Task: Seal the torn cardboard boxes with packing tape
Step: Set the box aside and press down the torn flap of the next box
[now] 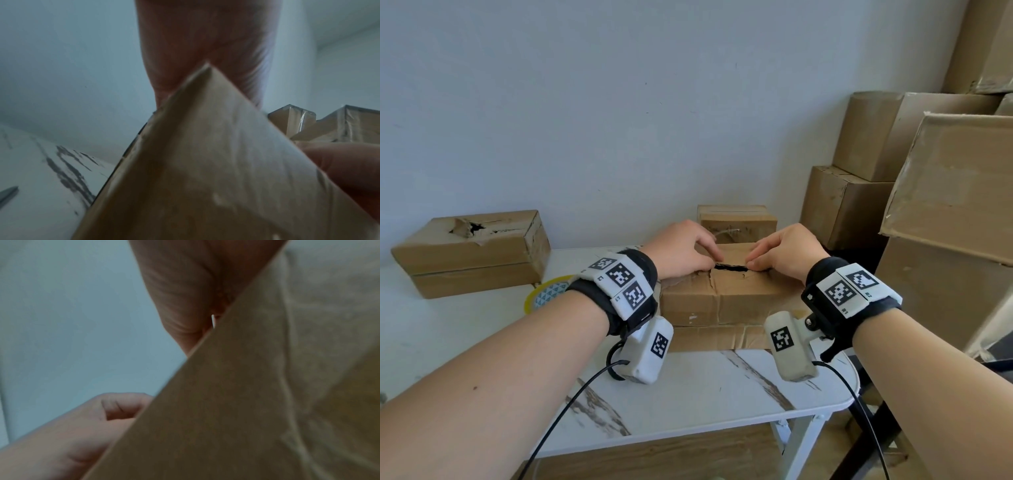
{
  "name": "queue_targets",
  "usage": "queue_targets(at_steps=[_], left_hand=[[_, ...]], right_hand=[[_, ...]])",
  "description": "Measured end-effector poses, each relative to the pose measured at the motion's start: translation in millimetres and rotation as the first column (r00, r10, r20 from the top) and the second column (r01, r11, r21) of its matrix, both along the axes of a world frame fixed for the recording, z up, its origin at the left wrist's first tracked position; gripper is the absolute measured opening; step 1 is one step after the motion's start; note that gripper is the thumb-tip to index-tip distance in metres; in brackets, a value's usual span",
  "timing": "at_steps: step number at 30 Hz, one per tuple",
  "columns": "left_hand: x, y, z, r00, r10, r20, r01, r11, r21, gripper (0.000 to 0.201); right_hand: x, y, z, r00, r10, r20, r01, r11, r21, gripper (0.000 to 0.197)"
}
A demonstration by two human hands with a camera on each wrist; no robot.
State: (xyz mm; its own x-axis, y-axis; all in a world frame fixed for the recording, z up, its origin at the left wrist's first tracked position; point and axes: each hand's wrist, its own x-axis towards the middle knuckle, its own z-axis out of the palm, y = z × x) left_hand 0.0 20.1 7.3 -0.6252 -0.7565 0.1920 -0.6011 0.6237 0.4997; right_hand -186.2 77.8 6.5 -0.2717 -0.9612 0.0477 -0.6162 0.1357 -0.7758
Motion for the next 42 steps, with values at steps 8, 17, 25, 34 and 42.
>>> queue_targets(at_steps=[8,17,25,34,42], left_hand=[[-26.1,6.4,6.6,0.93,0.068,0.36,0.118,0.874,-0.471,0.03],[-45.9,13.1,14.3,0.686,0.243,0.686,0.276,0.785,-0.554,0.023],[-33.8,14.6,22.5,0.704,0.245,0.667,0.186,0.843,-0.506,0.022],[7.4,9.9,19.3,0.915,0.037,0.402,0.063,0.971,-0.232,0.035],[34.4,7.1,10.4,0.944,0.058,0.324,-0.111,0.983,0.149,0.081]], right_hand=[[-7.1,-0.6,5.6,0.979,-0.101,0.176,0.122,0.986,-0.114,0.021],[-2.8,0.3,12.8,0.999,-0.029,0.023,0.03,0.997,-0.07,0.012],[10.0,8.0,17.8,0.916,0.095,-0.389,-0.091,0.995,0.029,0.034],[37.8,4.0,9.5,0.537,0.127,-0.834,-0.074,0.992,0.104,0.023],[43.6,10.9,17.1,0.595,0.083,-0.799,-0.008,0.995,0.098,0.024]])
